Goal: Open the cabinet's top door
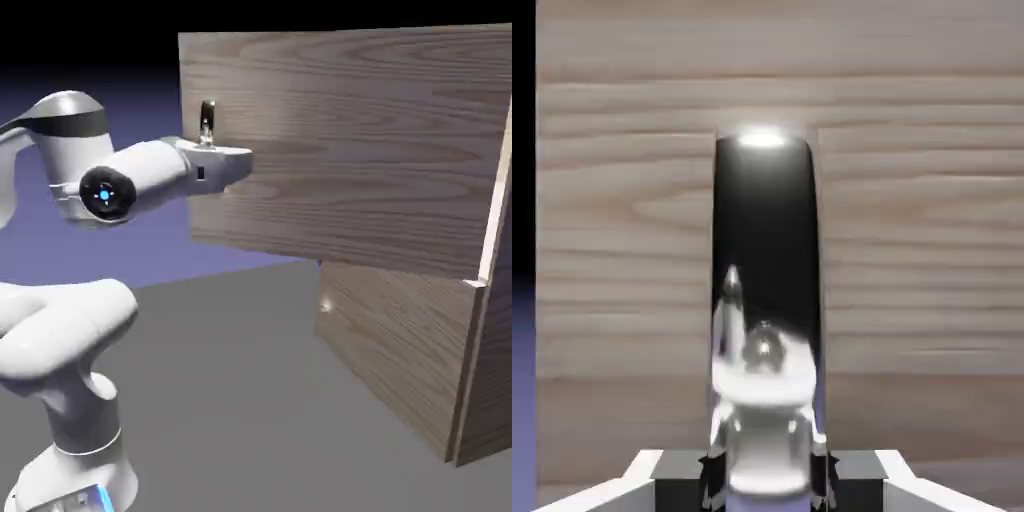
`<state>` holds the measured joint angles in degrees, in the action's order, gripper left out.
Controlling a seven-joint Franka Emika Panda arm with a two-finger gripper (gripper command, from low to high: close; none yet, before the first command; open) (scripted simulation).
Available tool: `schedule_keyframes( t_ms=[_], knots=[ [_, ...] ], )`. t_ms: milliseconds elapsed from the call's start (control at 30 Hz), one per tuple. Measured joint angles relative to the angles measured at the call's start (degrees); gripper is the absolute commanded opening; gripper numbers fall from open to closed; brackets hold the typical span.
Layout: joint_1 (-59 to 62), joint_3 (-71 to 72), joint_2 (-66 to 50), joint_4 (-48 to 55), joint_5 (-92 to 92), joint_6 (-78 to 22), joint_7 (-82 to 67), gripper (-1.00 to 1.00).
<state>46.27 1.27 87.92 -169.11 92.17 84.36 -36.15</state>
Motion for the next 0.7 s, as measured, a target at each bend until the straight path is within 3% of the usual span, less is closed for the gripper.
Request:
schedule_keyframes(
  t_ms=[333,700],
  knots=[
    [-3.9,-20.2,-18.8,9.0,-20.5,-13.6,-11.0,-1.0],
    [-18.2,-39.7,-41.7,28.0,-36.7,-29.1,-21.7,-1.0]
  ],
)
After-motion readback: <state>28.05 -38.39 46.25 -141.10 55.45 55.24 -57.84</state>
